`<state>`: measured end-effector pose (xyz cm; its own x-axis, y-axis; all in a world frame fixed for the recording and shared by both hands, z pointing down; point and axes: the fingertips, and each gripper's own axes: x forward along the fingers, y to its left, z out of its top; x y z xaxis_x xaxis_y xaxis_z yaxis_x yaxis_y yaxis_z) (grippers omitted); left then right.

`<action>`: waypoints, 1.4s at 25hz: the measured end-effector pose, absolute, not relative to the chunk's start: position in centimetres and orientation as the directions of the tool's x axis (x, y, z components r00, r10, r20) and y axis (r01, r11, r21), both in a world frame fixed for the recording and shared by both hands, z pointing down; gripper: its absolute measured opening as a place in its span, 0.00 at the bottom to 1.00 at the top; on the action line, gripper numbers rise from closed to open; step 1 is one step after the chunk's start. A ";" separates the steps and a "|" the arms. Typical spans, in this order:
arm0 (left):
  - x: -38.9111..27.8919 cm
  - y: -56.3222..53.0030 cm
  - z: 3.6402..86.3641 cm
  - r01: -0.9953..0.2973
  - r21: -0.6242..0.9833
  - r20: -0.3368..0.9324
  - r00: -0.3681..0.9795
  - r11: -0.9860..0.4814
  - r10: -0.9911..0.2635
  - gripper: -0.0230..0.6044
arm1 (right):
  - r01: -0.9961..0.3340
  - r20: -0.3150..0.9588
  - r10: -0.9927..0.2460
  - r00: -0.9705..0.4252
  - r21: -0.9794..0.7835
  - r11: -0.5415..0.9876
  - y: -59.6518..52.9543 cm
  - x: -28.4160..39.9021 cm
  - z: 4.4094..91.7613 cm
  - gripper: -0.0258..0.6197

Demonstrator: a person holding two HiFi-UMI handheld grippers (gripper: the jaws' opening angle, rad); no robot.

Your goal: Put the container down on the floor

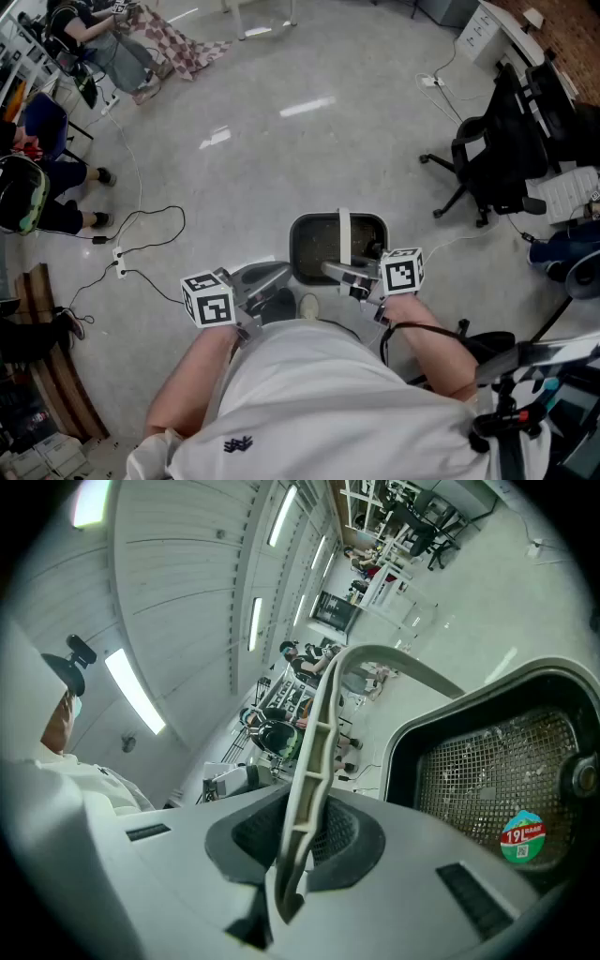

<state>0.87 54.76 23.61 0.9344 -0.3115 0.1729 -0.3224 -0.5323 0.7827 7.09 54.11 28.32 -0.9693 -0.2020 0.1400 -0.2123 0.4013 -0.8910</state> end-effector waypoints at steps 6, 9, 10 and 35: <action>1.6 54.5 23.4 -0.323 0.776 0.167 0.934 -0.542 -0.317 0.05 | -0.206 0.133 -0.202 -0.970 -0.892 0.403 53.7 7.4 28.5 0.08; 1.7 54.4 22.9 -0.326 0.774 0.162 0.931 -0.543 -0.328 0.05 | -0.195 0.126 -0.193 -0.973 -0.896 0.399 53.6 7.1 28.3 0.08; 1.6 54.3 22.7 -0.326 0.772 0.159 0.930 -0.546 -0.331 0.05 | -0.198 0.130 -0.190 -0.973 -0.894 0.403 53.5 7.1 28.3 0.08; -13.0 30.4 24.2 -0.175 0.810 0.097 0.981 -0.560 -0.166 0.05 | -0.204 0.061 -0.416 -0.907 -0.929 0.308 24.6 -3.6 29.6 0.08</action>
